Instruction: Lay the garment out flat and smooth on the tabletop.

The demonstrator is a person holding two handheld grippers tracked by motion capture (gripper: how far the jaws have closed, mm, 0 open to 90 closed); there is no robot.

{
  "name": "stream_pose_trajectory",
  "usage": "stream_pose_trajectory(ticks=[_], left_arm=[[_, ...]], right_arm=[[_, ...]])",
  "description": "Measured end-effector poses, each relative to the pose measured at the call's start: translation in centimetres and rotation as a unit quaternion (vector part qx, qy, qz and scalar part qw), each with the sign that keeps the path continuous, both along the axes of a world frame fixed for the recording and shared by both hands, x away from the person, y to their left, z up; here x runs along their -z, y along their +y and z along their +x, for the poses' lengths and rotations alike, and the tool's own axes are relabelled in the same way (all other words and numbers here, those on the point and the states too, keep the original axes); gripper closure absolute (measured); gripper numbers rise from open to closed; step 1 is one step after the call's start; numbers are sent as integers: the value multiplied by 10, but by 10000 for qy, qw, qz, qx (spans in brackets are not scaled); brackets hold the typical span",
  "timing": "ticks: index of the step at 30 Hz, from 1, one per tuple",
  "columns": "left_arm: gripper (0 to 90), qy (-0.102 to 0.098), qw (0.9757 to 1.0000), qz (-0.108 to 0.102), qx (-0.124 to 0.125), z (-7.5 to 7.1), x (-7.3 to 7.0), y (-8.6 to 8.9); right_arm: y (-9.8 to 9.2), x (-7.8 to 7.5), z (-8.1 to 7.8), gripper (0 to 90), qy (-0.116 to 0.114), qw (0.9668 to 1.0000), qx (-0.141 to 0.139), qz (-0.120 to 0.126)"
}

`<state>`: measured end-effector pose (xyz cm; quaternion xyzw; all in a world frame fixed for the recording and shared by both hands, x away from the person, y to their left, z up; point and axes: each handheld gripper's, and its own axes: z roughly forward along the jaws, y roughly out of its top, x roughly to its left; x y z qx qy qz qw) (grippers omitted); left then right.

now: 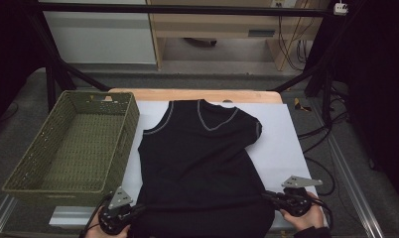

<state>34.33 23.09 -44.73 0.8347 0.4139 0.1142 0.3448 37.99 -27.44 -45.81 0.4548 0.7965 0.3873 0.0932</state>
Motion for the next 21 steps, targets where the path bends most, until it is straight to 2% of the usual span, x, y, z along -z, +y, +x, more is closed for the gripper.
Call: stream_pose_trajectory(ticks=[1,3,5,7,9,10,11,12,14,15,16,19,21], left_arm=[[836,-50,10000,-23,3,-3,-4,2],[835,-146,9999,-38,32,-10,-15,7],[833,-34,9998,-160,128,-18,-21,13],[817,-80,9995,-253,141,-23,-24,17],[732,-77,9995,-316,35,-24,-23,16],[642,-107,9996,-261,-44,-22,-21,15],[604,-125,9996,-228,-93,-19,-20,13],[586,-133,9995,-227,-149,-15,-18,12],[510,-157,9995,-140,-251,-8,-12,8],[506,-134,9994,-131,-279,-4,-9,5],[487,-138,9994,-105,-288,-2,-6,2],[466,-240,9993,197,-217,7,5,-8],[462,-197,9995,187,-180,13,11,-11]], right_arm=[[-3,-6,-3,803,-26,9999,-30,106],[-7,-13,-8,803,7,9998,-133,137],[-10,-17,-15,802,113,9996,-211,175],[-13,-19,-24,795,280,9989,-313,197],[-15,-18,-32,760,428,9979,-409,244],[-15,-17,-34,713,416,9981,-430,176],[-15,-15,-35,595,245,9990,-366,100],[-16,-14,-34,521,112,9996,-264,82],[-18,-12,-28,505,-64,9998,-145,98],[-18,-11,-23,490,-107,9999,-52,106],[-17,-9,-18,493,-118,9999,32,98],[-13,-1,3,499,-337,9991,261,71],[-11,3,14,504,-395,9986,353,44]])
